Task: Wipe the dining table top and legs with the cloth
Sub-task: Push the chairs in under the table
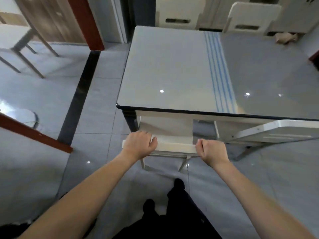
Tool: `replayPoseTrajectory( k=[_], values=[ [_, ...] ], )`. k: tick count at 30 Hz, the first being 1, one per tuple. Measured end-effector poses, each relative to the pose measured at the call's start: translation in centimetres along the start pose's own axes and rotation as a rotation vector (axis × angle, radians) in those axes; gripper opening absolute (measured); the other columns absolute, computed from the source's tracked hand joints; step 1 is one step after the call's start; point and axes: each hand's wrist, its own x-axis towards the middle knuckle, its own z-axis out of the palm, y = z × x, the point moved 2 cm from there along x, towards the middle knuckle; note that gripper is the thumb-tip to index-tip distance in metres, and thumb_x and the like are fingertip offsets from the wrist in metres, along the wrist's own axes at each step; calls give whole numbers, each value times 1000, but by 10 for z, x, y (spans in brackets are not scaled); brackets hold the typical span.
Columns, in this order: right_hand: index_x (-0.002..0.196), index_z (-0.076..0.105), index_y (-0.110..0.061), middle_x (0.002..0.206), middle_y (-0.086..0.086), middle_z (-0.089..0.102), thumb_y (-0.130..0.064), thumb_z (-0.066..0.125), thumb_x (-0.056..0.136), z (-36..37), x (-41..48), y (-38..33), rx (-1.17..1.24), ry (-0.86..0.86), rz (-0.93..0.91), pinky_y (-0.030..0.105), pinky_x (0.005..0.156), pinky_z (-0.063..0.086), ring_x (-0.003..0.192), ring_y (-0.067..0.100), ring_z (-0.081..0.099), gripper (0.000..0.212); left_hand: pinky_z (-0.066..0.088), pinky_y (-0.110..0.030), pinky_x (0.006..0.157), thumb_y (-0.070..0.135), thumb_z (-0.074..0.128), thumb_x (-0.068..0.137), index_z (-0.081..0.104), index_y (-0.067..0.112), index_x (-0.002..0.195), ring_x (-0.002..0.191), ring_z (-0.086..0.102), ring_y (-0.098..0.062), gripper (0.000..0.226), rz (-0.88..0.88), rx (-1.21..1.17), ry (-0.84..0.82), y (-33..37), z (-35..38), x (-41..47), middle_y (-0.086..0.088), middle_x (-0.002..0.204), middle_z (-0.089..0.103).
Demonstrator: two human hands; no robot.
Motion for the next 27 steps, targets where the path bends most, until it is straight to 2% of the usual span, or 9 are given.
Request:
replayPoseTrajectory(
  k=[3,5,8,10,12,15,18,24,27],
  values=[
    [48,53,-10,40,9,54,-31,31,86,0,8,-12,-21,-11,37,22,41,24,35,33,52,48,38,-31,53,44,26,91,59,12,67,60,54,-22,52,21,6,9,-14,-3,9,-4,69,58],
    [48,52,-9,40,11,54,-31,29,85,1,14,-21,-30,-23,62,23,42,23,36,35,52,49,34,-31,54,44,25,88,56,12,67,64,55,-25,49,24,13,13,-25,-5,16,-4,71,59],
    [47,49,-9,39,12,52,-32,26,85,-1,24,-33,-10,-22,81,24,44,20,35,36,50,49,32,-31,54,45,23,85,49,15,66,68,57,-26,44,43,26,28,-43,-11,27,-2,73,60],
    [48,41,-12,41,12,53,-33,22,85,-1,31,-41,20,-35,68,24,44,20,36,36,50,46,30,-31,53,41,30,89,49,15,67,68,55,-25,39,43,15,29,-54,-13,35,-1,73,58],
    [51,37,-14,44,13,55,-35,17,84,-1,42,-42,32,-53,60,26,45,24,41,37,52,44,28,-30,52,44,27,86,51,15,66,67,56,-25,43,25,22,43,-60,-12,44,0,71,59],
    [55,41,-15,52,14,61,-38,10,80,-2,60,-33,12,-71,67,28,48,25,49,39,56,46,30,-31,53,44,21,84,49,16,65,71,57,-25,44,3,14,59,-57,-10,57,-2,72,61],
    [58,43,-14,58,14,63,-40,3,76,0,78,-19,6,-89,59,29,51,27,57,39,59,51,35,-31,55,42,27,88,48,15,66,70,55,-25,41,-7,-6,46,-49,-12,73,-3,73,59],
    [57,49,-14,61,15,65,-42,3,74,-3,106,-1,-12,-85,79,29,52,26,59,38,60,56,42,-31,53,40,29,90,53,12,60,61,54,-24,48,-46,1,12,-41,-14,102,-1,63,54],
    [55,54,-12,59,17,64,-41,7,74,-3,115,3,-12,-71,83,29,51,27,57,40,60,58,44,-32,56,39,30,90,55,12,64,64,54,-25,45,-48,5,16,-40,-15,112,-2,67,57]
  ],
)
